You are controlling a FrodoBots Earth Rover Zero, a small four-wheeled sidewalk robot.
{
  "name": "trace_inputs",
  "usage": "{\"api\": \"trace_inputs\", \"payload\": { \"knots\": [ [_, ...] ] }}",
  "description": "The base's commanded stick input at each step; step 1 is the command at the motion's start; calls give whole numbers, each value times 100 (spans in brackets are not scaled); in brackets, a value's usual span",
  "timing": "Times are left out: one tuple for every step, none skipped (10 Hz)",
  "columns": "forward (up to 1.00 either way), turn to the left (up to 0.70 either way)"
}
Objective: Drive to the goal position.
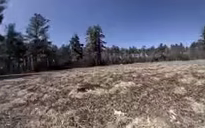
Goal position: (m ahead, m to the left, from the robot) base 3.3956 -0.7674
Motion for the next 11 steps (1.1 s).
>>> {"api": "trace_inputs", "payload": {
  "knots": [
    [70,0],
    [70,0],
    [70,-16],
    [70,-35],
    [70,-26],
    [70,-1],
    [70,0],
    [70,-4],
    [70,-14],
    [70,-35],
    [70,-26]
  ]
}}
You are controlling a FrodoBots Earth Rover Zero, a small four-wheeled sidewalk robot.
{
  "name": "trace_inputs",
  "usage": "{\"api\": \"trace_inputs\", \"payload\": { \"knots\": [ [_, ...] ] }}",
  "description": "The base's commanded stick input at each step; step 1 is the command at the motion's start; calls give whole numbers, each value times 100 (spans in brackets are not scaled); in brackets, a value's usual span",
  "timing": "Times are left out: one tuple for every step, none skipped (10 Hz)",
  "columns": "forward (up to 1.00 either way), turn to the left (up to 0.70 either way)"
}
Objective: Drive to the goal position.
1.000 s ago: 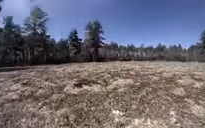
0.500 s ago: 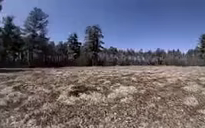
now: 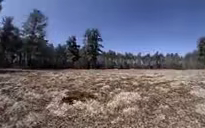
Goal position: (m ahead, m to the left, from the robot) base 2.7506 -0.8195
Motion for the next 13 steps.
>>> {"api": "trace_inputs", "payload": {
  "knots": [
    [70,-12],
    [70,-4],
    [70,0],
    [70,0],
    [70,-25],
    [70,-35],
    [70,-15],
    [70,-4],
    [70,0],
    [70,-27],
    [70,-35],
    [70,-35],
    [70,-3]
  ]
}}
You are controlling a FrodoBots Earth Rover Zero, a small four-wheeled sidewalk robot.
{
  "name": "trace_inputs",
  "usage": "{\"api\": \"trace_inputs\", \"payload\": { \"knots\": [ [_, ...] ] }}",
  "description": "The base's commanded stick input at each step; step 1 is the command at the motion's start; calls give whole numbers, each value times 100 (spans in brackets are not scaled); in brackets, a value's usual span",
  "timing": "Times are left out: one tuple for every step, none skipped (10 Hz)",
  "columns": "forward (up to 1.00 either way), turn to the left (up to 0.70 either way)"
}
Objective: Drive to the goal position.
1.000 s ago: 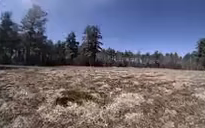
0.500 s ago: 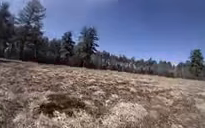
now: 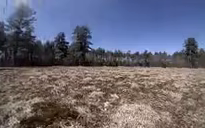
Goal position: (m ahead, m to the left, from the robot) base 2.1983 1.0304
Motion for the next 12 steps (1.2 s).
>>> {"api": "trace_inputs", "payload": {
  "knots": [
    [70,0],
    [70,0],
    [70,-20],
    [70,-35],
    [70,-20],
    [70,-5],
    [70,0],
    [70,0],
    [70,0],
    [70,0],
    [70,0],
    [70,0]
  ]
}}
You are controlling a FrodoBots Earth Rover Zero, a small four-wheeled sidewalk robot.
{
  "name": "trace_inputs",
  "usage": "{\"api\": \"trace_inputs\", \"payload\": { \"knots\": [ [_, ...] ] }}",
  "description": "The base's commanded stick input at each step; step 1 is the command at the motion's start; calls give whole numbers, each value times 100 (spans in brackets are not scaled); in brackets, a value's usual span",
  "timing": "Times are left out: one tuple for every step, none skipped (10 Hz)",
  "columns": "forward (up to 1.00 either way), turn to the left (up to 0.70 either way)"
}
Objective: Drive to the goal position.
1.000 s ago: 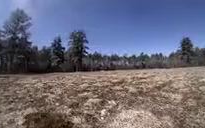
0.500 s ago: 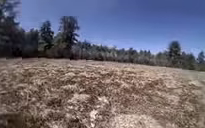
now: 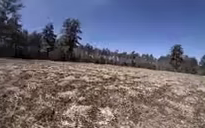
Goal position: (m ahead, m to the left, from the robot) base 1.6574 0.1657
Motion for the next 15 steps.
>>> {"api": "trace_inputs", "payload": {
  "knots": [
    [70,0],
    [70,0],
    [70,0],
    [54,0],
    [50,0],
    [50,0],
    [50,0],
    [50,0],
    [50,0],
    [50,0],
    [50,0],
    [50,0],
    [50,0],
    [50,0],
    [50,0]
  ]
}}
